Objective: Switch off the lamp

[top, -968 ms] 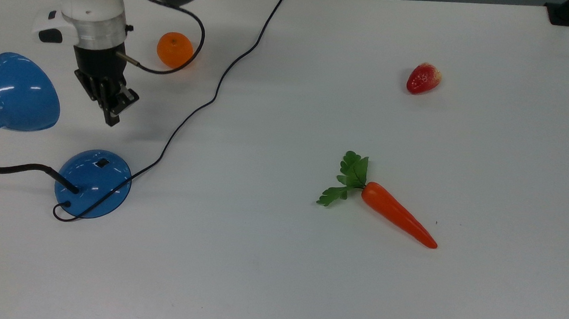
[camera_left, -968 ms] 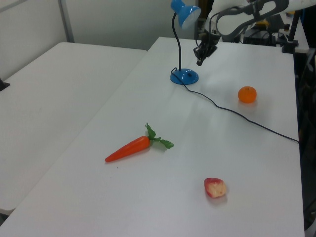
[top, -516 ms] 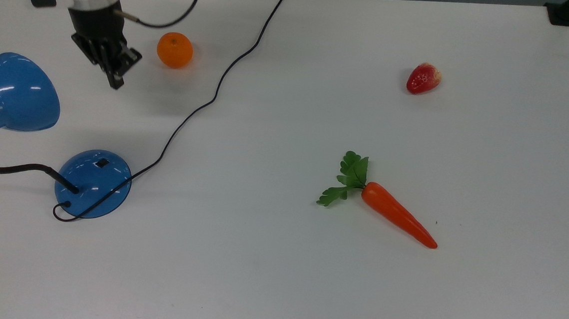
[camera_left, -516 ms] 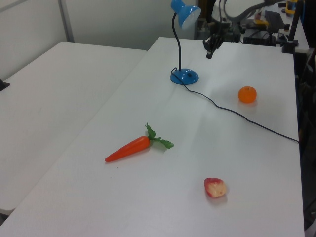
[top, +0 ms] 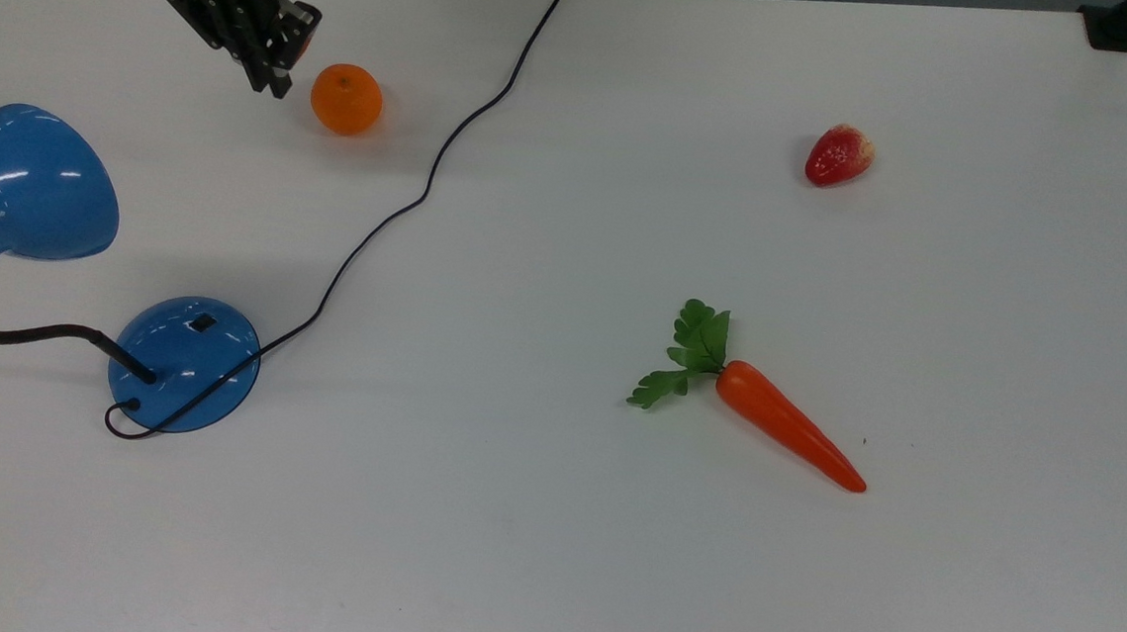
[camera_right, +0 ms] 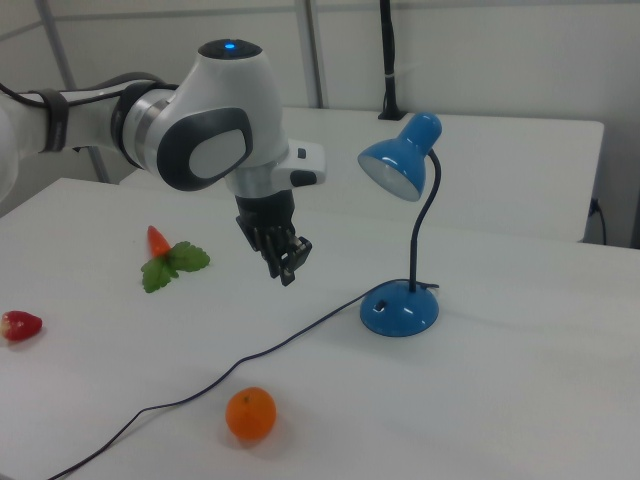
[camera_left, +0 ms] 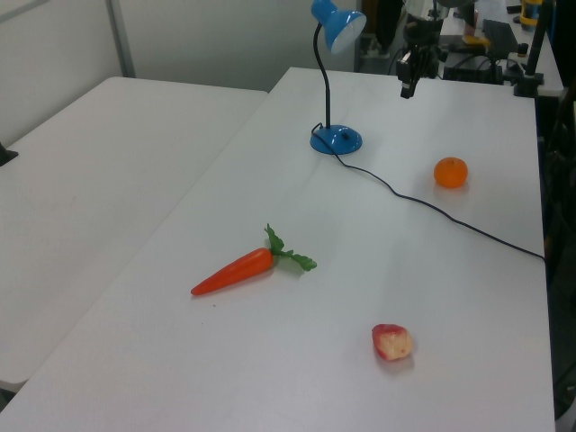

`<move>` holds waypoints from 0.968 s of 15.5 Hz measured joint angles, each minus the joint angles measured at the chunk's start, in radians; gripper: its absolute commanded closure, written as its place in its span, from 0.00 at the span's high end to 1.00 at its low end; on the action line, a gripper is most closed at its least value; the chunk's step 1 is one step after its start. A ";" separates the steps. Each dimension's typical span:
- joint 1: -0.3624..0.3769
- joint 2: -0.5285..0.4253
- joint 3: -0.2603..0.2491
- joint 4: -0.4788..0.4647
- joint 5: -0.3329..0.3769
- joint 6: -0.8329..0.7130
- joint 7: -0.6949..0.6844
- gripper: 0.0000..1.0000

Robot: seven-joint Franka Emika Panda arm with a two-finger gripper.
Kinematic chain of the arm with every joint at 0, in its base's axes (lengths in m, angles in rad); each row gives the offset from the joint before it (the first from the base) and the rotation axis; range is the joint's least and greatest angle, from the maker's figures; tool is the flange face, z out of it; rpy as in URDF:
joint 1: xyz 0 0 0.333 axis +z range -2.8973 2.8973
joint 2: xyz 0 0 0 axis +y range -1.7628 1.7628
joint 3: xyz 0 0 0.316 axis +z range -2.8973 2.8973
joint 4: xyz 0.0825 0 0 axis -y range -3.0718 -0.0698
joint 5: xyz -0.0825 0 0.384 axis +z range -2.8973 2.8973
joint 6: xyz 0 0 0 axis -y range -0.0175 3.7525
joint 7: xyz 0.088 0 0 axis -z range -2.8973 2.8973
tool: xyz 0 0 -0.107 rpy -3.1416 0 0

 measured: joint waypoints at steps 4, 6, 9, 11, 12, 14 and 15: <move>0.000 -0.002 0.005 0.011 0.000 -0.022 -0.029 1.00; 0.000 -0.009 0.005 0.026 0.000 -0.078 -0.048 1.00; 0.000 -0.021 0.005 0.049 0.002 -0.114 -0.054 1.00; 0.000 -0.027 0.005 0.062 0.002 -0.133 -0.055 1.00; 0.000 -0.028 0.005 0.070 0.002 -0.152 -0.057 1.00; 0.000 -0.029 0.005 0.084 0.002 -0.188 -0.074 1.00; 0.000 -0.029 0.005 0.089 0.002 -0.196 -0.080 1.00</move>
